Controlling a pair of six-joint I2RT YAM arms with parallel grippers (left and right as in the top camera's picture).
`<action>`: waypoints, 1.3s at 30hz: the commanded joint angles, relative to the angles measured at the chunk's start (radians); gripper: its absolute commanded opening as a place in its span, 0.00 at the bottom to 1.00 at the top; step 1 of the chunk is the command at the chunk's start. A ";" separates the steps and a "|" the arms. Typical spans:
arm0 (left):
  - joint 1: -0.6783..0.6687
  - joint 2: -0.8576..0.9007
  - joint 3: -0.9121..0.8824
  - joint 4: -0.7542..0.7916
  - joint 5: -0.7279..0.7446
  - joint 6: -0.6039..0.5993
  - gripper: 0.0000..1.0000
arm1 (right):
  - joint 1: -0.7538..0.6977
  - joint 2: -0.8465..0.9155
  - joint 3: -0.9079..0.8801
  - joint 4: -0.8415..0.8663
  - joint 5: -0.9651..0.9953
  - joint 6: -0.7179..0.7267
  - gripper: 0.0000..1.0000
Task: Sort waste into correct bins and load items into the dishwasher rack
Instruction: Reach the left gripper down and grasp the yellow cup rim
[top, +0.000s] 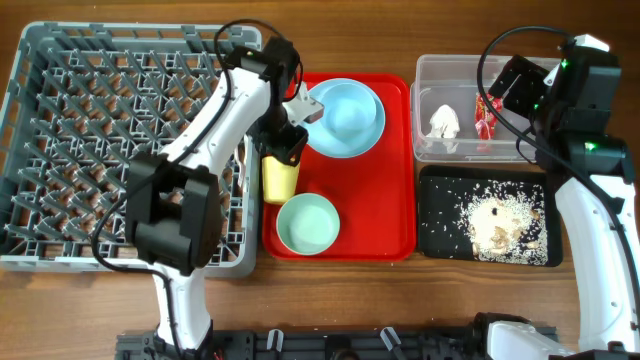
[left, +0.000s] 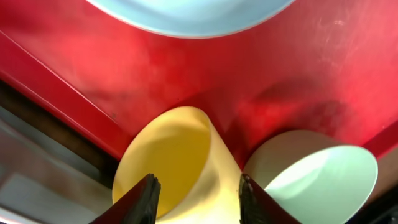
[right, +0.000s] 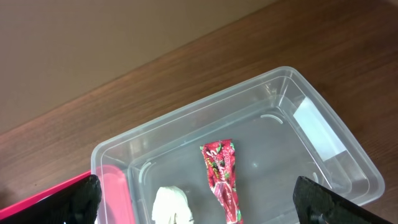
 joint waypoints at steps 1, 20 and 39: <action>0.000 0.009 -0.005 -0.037 0.023 0.019 0.41 | 0.000 0.004 0.001 0.002 -0.008 -0.015 1.00; -0.011 0.009 -0.005 -0.285 0.171 -0.122 0.31 | 0.000 0.004 0.001 0.001 -0.008 -0.015 1.00; -0.116 0.009 -0.006 -0.396 0.176 -0.262 0.31 | 0.000 0.004 0.001 0.001 -0.008 -0.015 1.00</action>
